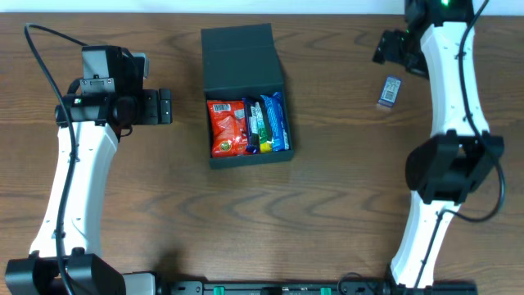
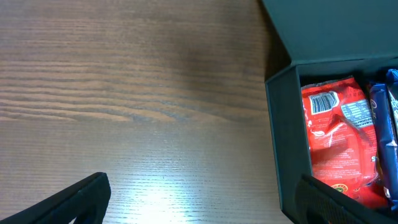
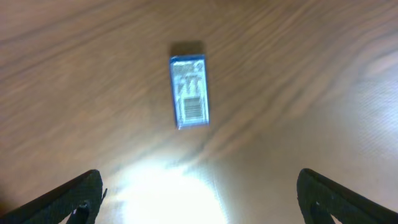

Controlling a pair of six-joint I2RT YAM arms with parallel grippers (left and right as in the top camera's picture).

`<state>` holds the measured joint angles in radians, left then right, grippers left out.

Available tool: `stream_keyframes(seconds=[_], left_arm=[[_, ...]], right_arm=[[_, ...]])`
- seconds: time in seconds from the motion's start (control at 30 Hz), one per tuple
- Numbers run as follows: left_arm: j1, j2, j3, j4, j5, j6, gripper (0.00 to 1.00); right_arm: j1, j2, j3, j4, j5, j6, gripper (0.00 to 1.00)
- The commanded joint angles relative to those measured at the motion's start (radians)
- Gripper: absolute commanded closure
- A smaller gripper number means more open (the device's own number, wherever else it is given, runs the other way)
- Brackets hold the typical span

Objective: Pack container
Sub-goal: 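Move the right gripper to the Eclipse mints tin and grasp it, then carry the mints tin into the box and release it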

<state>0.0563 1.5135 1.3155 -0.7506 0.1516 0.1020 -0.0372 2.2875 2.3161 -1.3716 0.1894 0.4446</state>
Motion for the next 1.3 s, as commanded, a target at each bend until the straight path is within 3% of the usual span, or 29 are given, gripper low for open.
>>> stream_keyframes(seconds=[0.0, 0.47, 1.27], left_arm=[[0.002, 0.003, 0.022, 0.003, 0.007, -0.005, 0.05], [0.002, 0.003, 0.022, 0.003, 0.007, -0.005, 0.05], [0.002, 0.003, 0.022, 0.006, 0.007, -0.006, 0.05]], right_arm=[[-0.024, 0.01, -0.039, 0.066, -0.068, 0.057, 0.01], [-0.03, 0.2, -0.047, 0.192, -0.101, 0.063, 0.05], [-0.077, 0.285, -0.047, 0.222, -0.171, 0.048, 0.25]])
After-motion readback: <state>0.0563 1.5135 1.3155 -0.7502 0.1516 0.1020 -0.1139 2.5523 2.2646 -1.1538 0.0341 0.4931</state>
